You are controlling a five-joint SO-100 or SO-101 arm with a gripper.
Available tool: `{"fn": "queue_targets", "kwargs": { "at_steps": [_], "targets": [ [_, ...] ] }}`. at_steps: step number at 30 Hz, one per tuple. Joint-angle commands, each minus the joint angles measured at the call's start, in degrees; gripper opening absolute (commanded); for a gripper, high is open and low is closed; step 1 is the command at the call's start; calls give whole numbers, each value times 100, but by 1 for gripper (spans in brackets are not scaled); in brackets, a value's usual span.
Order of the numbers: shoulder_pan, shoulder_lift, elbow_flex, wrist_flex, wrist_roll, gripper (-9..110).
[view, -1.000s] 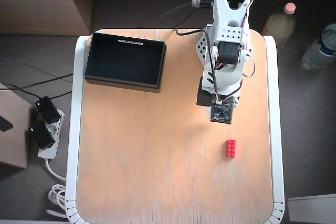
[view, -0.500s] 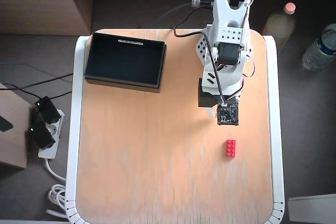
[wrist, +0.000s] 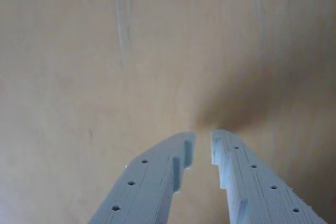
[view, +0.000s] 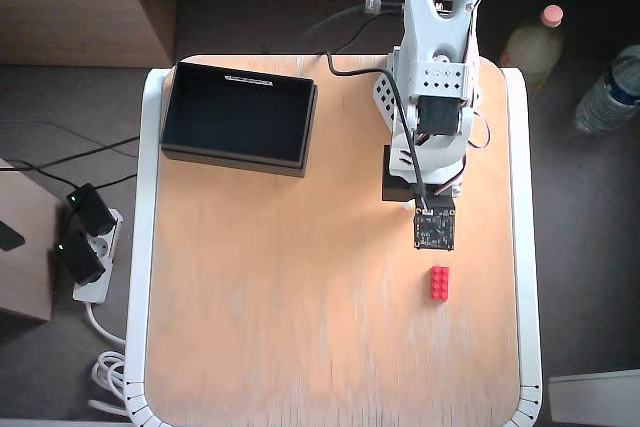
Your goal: Grasp a lego block and put it in the bin.
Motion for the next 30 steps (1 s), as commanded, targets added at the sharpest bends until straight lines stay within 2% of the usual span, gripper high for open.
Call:
{"fn": "queue_targets", "kwargs": {
  "at_steps": [1,17,30],
  "targets": [
    [-105,-492,-976,-466,-158,5],
    [-431,-2268,-2127,-1406,-765,18],
    [-466,-3454,-2848,-1951,-967,20]
  ]
}}
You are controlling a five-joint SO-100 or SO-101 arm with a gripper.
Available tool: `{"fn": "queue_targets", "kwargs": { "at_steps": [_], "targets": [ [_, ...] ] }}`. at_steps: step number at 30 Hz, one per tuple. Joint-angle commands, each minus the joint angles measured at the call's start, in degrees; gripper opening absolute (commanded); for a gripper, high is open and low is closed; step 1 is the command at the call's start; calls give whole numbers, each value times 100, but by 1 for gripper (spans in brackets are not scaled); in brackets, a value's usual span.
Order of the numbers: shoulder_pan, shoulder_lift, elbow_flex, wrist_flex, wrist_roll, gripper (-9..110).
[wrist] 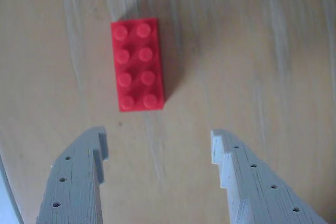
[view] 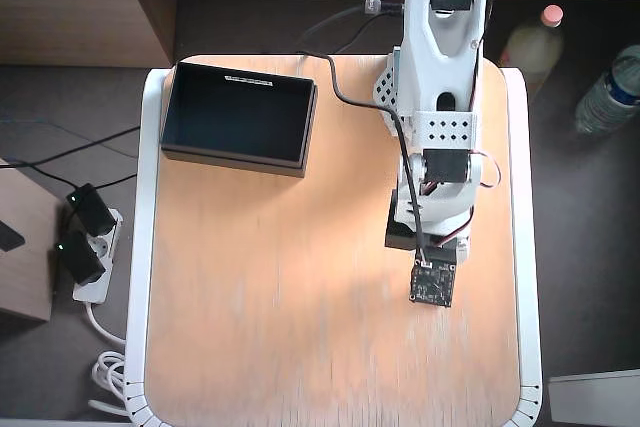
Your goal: Grasp a lego block and put it in the bin.
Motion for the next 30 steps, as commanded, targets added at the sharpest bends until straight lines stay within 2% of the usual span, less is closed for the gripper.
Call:
{"fn": "queue_targets", "kwargs": {
  "at_steps": [1,30],
  "targets": [
    [-123,-185,-773,-281,-26,20],
    [-519,-1696,-1362,-879,-448,20]
  ]
}}
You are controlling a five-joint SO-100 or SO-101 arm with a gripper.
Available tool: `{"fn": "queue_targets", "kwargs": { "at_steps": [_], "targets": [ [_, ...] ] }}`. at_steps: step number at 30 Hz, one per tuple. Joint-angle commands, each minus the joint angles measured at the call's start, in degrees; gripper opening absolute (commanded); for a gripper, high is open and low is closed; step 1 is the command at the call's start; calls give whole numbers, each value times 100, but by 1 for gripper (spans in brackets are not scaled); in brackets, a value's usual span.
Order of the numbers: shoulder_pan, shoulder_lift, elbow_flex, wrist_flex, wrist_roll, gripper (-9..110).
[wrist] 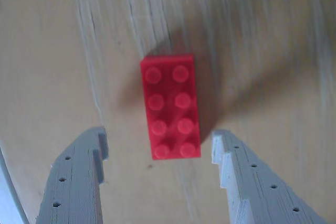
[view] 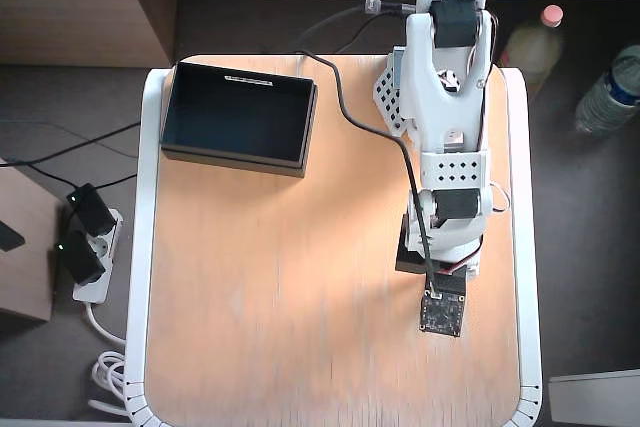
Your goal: Grasp a lego block and put it in the bin.
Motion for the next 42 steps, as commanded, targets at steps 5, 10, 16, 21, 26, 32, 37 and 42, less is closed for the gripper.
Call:
{"fn": "queue_targets", "kwargs": {
  "at_steps": [5,10,16,21,26,32,37,42],
  "targets": [
    [-88,-35,-694,-290,9,20],
    [-88,-149,-703,-378,26,20],
    [-18,-281,-703,-554,26,20],
    [26,-334,-703,-598,114,18],
    [26,-378,-694,-598,79,0],
    [26,-378,-686,-598,18,0],
    [105,-229,-686,-536,-167,0],
    [404,237,-703,-220,-229,0]
  ]
}}
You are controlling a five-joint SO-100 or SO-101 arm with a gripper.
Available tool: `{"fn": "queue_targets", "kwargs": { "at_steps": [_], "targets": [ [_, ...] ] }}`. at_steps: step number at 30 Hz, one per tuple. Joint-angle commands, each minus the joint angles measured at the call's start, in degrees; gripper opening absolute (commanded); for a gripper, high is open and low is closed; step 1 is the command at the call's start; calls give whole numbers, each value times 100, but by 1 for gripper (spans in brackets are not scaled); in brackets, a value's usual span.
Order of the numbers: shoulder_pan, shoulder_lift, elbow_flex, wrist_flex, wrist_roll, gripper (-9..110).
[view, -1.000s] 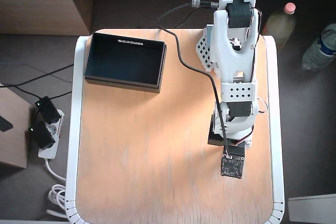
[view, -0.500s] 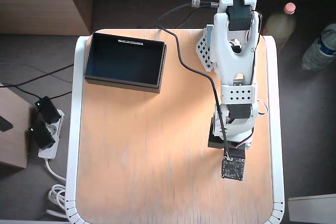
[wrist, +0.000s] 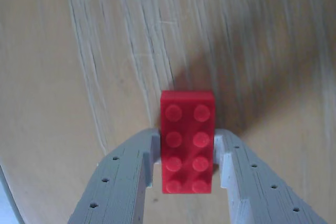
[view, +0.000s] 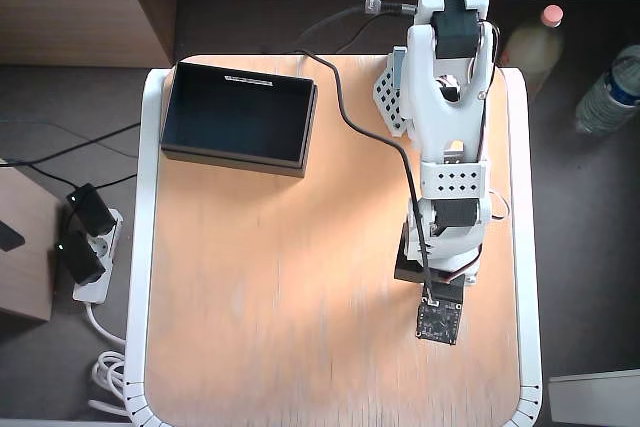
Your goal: Grasp a lego block and put it in the bin.
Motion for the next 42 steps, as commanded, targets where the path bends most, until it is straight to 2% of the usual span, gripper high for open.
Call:
{"fn": "queue_targets", "kwargs": {
  "at_steps": [1,14,26,42],
  "targets": [
    [264,642,-615,255,-35,0],
    [1573,1143,-1705,2250,-62,0],
    [3665,1239,-3173,4307,466,0],
    [6899,1828,-3920,4544,1222,0]
  ]
}}
